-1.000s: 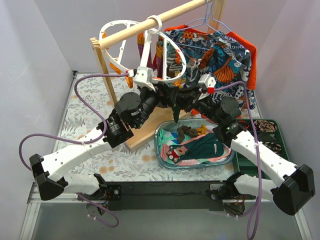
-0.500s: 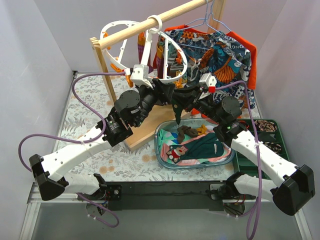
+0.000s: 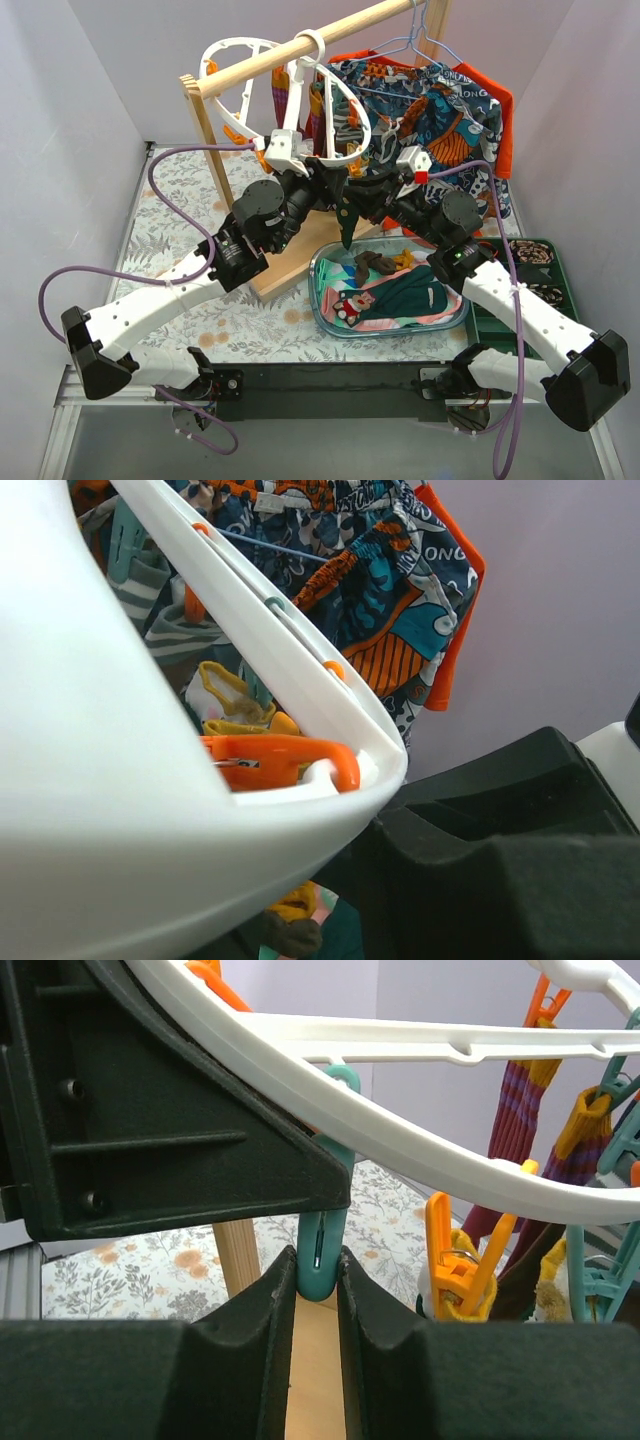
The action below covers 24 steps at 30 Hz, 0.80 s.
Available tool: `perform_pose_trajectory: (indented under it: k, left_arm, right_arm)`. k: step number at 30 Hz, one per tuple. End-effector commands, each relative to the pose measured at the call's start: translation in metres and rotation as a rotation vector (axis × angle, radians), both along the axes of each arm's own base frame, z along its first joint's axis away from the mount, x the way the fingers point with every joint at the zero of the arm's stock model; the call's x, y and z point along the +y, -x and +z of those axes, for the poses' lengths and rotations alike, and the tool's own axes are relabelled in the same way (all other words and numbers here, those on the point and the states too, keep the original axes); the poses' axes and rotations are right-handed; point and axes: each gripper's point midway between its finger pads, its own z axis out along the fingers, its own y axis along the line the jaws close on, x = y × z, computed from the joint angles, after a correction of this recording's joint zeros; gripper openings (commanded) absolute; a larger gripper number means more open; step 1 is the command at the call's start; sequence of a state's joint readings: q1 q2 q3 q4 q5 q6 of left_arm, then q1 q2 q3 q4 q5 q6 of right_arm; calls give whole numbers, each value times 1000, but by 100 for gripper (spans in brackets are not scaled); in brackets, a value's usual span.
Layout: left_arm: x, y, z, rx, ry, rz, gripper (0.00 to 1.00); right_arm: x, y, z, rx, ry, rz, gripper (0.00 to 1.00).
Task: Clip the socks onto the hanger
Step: Open the clamp at the hanger.
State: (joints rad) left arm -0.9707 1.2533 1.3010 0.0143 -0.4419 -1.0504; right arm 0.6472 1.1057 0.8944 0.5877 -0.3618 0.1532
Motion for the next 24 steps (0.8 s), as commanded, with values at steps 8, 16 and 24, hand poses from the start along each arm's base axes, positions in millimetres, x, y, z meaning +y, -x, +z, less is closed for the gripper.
perform_pose_trajectory:
  k: [8, 16, 24]
  left_arm:
    - [5, -14, -4, -91, -123, 57, 0]
    - [-8, -19, -32, -122, -270, 19, 0]
    - [-12, -9, -39, -148, -239, -43, 0]
  right_arm:
    - [-36, 3, -36, 147, 180, -166, 67]
    - [-75, 18, -108, 371, 431, -273, 72]
    - [-67, 21, -123, 418, 477, -228, 68]
